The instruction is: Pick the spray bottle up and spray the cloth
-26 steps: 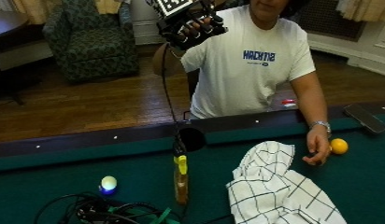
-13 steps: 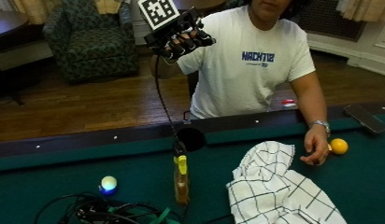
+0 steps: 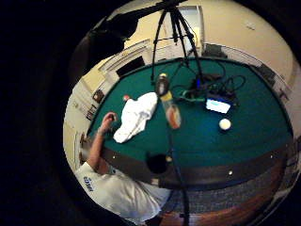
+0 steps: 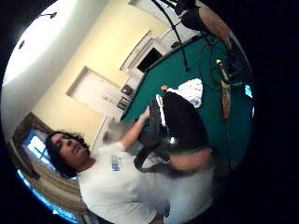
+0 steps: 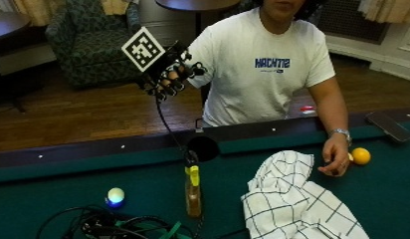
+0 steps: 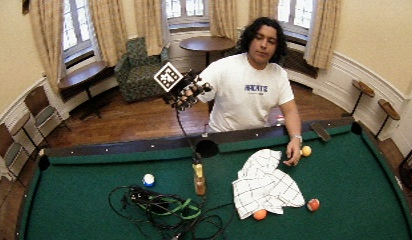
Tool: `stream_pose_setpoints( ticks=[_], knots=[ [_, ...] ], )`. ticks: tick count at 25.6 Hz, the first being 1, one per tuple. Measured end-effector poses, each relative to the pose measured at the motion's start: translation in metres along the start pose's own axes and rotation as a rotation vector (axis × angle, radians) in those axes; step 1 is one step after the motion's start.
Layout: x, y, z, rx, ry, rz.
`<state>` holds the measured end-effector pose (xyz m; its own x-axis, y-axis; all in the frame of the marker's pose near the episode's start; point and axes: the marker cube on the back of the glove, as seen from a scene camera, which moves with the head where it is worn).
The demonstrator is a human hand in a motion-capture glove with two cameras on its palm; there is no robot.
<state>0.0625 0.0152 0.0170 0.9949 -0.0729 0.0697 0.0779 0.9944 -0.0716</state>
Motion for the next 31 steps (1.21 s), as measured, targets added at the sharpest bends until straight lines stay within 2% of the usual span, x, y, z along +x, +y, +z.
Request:
stream_pose_setpoints(
  ticks=[2, 4, 9, 15, 24, 31],
  knots=[
    [0.017, 0.010, 0.002, -0.060, -0.015, -0.043],
    [0.032, 0.014, 0.007, -0.048, -0.044, -0.044],
    [0.063, 0.016, 0.027, 0.033, -0.144, 0.110],
    [0.097, 0.024, 0.050, 0.026, -0.227, 0.216],
    [0.124, 0.016, 0.082, -0.023, -0.238, 0.289],
    [0.136, 0.002, 0.102, 0.017, -0.284, 0.319]
  ],
)
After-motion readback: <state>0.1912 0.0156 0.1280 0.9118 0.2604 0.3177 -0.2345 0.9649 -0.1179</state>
